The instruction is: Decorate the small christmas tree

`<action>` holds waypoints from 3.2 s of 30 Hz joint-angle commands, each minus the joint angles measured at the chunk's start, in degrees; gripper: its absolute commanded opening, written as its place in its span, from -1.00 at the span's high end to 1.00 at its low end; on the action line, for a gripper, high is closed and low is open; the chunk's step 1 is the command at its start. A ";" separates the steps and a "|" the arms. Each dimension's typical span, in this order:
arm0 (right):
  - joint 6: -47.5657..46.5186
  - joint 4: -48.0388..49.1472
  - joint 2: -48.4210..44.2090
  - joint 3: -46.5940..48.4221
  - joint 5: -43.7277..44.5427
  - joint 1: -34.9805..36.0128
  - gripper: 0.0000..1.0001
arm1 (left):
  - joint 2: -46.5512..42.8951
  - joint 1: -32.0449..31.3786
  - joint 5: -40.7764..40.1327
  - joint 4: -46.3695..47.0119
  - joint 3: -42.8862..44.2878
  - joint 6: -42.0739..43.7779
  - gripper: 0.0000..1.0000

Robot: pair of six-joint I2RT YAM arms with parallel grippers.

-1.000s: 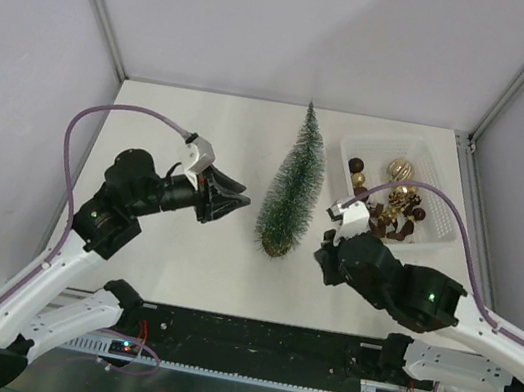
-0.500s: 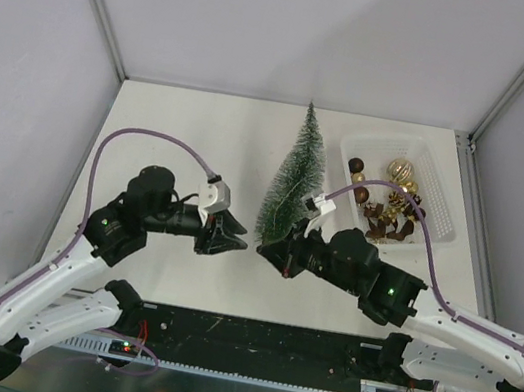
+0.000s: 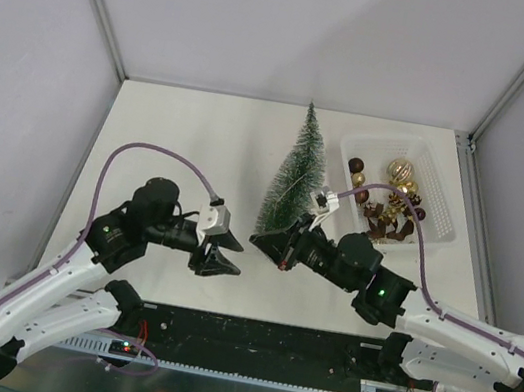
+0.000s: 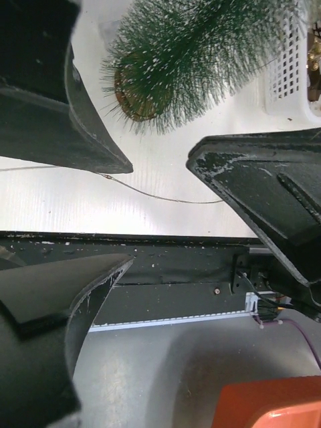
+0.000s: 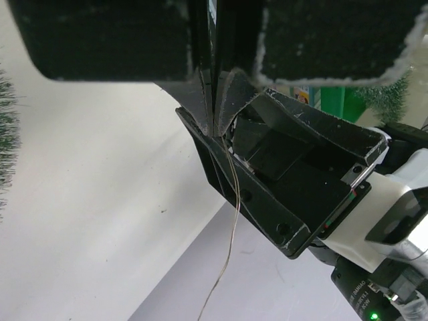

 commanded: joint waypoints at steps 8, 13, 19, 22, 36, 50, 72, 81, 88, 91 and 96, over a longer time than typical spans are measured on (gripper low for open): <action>5.05 13.67 2.68 -3.93 -0.32 0.86 1.00 | -0.92 -0.68 -4.99 -0.09 -3.14 7.58 0.18; 6.51 15.80 2.26 -5.74 -0.14 1.29 1.00 | -1.40 -0.67 -7.67 0.10 -4.37 9.26 0.49; 7.17 15.58 1.53 -7.28 1.22 1.95 1.00 | -1.84 -0.47 -9.32 0.52 -5.19 9.95 0.85; 6.95 14.39 1.41 -7.61 2.24 2.12 0.97 | -2.15 0.13 -11.20 0.55 -5.36 11.06 0.98; 4.91 -4.36 -11.45 -11.19 8.36 2.47 0.50 | 0.96 6.60 -43.13 2.65 -13.52 10.09 0.99; -6.90 -14.27 -21.55 -3.57 20.44 -10.75 -0.03 | 5.54 11.29 -48.15 4.68 -13.06 14.65 0.99; -20.98 8.00 7.10 20.48 17.09 -22.00 -0.24 | -1.46 10.97 -51.66 9.73 -21.92 28.96 1.00; -32.77 0.53 13.30 24.18 35.90 -6.34 -0.39 | 0.90 8.90 -47.82 9.62 -16.89 23.10 1.00; -29.55 -2.48 5.72 9.64 37.42 -0.45 -0.85 | 1.91 6.53 -46.97 9.49 -13.46 19.51 0.99; -27.94 -3.65 3.63 4.70 38.54 2.58 -0.91 | 2.29 5.94 -46.26 9.41 -12.50 19.10 1.00; -27.73 -1.71 5.97 0.42 43.04 6.87 -0.91 | 2.64 5.02 -44.95 9.26 -11.26 17.89 0.99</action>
